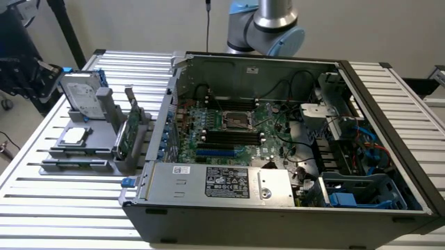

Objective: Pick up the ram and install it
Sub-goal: 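Reach for the ram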

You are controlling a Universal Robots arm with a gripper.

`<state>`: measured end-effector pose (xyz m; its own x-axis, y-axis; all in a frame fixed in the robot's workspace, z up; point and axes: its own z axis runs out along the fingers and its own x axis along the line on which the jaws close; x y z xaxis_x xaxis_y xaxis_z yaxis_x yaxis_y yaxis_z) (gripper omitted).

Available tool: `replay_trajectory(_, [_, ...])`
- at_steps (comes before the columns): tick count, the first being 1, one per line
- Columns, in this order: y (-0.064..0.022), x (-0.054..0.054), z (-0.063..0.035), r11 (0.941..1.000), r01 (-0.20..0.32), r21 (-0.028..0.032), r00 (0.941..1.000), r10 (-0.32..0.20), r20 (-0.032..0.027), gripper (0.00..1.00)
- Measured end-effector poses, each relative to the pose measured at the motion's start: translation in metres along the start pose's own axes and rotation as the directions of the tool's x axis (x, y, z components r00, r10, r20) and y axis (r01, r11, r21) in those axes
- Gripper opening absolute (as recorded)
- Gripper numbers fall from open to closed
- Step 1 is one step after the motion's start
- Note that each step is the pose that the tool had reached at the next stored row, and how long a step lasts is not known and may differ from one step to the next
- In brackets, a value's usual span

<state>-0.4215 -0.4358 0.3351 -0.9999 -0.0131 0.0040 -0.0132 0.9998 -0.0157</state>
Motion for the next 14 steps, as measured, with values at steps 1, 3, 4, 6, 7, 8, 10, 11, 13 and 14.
replay_trajectory(1, [-0.0012,0.0,0.0007,1.0,0.003,0.0,1.0,-0.003,0.0001,0.11])
replay_trajectory(3, [-0.0041,-0.001,0.0024,1.0,0.007,0.0,1.0,-0.007,0.0002,0.11])
replay_trajectory(4, [-0.0055,-0.001,0.0031,1.0,0.009,0.0,1.0,-0.009,0.0003,0.11])
replay_trajectory(6, [-0.0083,-0.001,0.0048,0.9999,0.011,0.0,0.9999,-0.011,0.0003,0.11])
replay_trajectory(7, [-0.0096,-0.002,0.0055,0.9999,0.013,0.0,0.9999,-0.013,0.0003,0.11])
replay_trajectory(8, [-0.0109,-0.002,0.0064,0.9999,0.013,0.0001,0.9999,-0.013,0.0002,0.11])
replay_trajectory(10, [-0.013,-0.003,0.0083,0.9999,0.015,-0.0006,0.9999,-0.015,0.0005,0.11])
replay_trajectory(11, [-0.0139,-0.003,0.0092,0.9999,0.016,-0.0014,0.9999,-0.016,0.0006,0.11])
replay_trajectory(13, [-0.0158,-0.004,0.0109,0.9998,0.017,-0.004,0.9999,-0.017,0.0004,0.11])
replay_trajectory(14, [-0.0168,-0.004,0.0119,0.9998,0.018,-0.0061,0.9998,-0.018,0.0004,0.11])
